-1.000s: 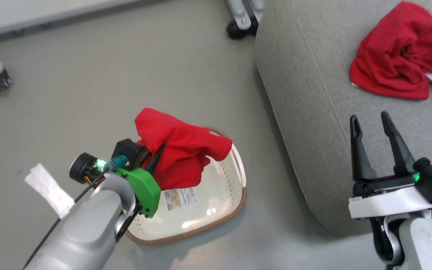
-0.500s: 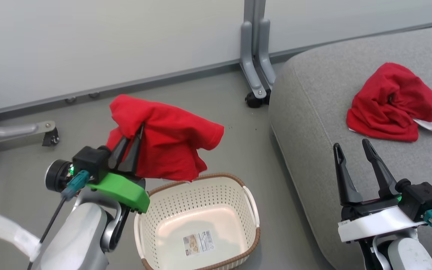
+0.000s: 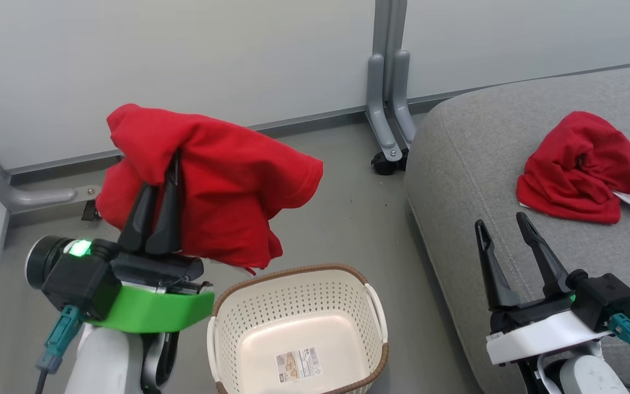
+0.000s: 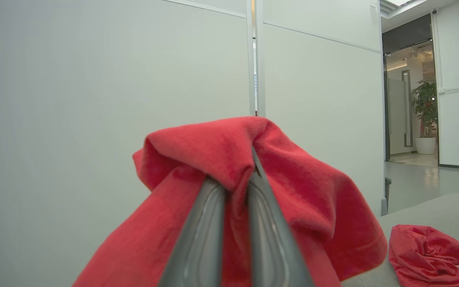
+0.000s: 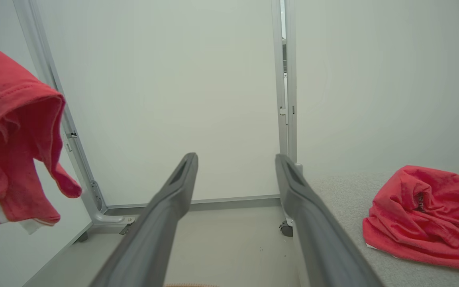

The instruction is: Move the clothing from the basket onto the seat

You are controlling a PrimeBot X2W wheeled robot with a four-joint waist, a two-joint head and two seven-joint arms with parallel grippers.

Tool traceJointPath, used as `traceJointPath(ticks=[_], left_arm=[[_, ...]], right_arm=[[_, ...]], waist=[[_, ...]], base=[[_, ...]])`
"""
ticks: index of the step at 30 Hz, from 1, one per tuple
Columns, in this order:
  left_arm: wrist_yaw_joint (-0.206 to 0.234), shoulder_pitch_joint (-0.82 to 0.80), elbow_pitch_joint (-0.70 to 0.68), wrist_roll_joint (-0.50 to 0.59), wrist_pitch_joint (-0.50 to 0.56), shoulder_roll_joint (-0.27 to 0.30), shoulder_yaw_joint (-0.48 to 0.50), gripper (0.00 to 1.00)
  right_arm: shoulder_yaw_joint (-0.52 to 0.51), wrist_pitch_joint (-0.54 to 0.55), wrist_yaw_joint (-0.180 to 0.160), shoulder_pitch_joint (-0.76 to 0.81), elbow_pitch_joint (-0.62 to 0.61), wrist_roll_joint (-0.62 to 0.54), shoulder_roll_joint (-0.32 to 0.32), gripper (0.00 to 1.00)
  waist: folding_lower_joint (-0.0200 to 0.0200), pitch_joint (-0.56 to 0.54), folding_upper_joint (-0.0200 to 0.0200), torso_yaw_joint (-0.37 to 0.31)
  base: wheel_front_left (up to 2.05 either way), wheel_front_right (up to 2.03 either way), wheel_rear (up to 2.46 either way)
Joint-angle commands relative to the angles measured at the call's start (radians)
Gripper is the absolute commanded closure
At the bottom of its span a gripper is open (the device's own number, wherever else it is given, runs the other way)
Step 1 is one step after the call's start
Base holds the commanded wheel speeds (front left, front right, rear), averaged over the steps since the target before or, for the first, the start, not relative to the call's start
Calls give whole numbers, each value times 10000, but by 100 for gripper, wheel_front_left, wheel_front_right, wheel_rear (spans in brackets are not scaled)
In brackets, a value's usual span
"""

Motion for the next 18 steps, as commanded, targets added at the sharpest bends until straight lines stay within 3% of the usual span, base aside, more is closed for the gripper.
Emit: traceJointPath(ticks=[1, 6, 14, 18], left_arm=[[-79, 162, -267, 164, -2, -93, -10, 100], [-163, 186, -626, 192, -1, -245, -606, 100], [-167, -395, 96, -535, -2, 303, -3066, 100], [-156, -514, 307, -683, -2, 324, -3303, 100]], right_arm=[[10, -26, 0, 125, -35, -54, -36, 0], [-4, -26, 0, 192, -32, -63, -17, 0], [123, -26, 0, -20, 5, -87, -25, 0], [186, -26, -1, -46, 19, -77, -66, 0]], waist=[[1, 24, -1, 23], [1, 108, -1, 91], [1, 289, -1, 19], [1, 332, -1, -91]], base=[[0, 0, 0], [0, 0, 0], [0, 0, 0], [0, 0, 0]])
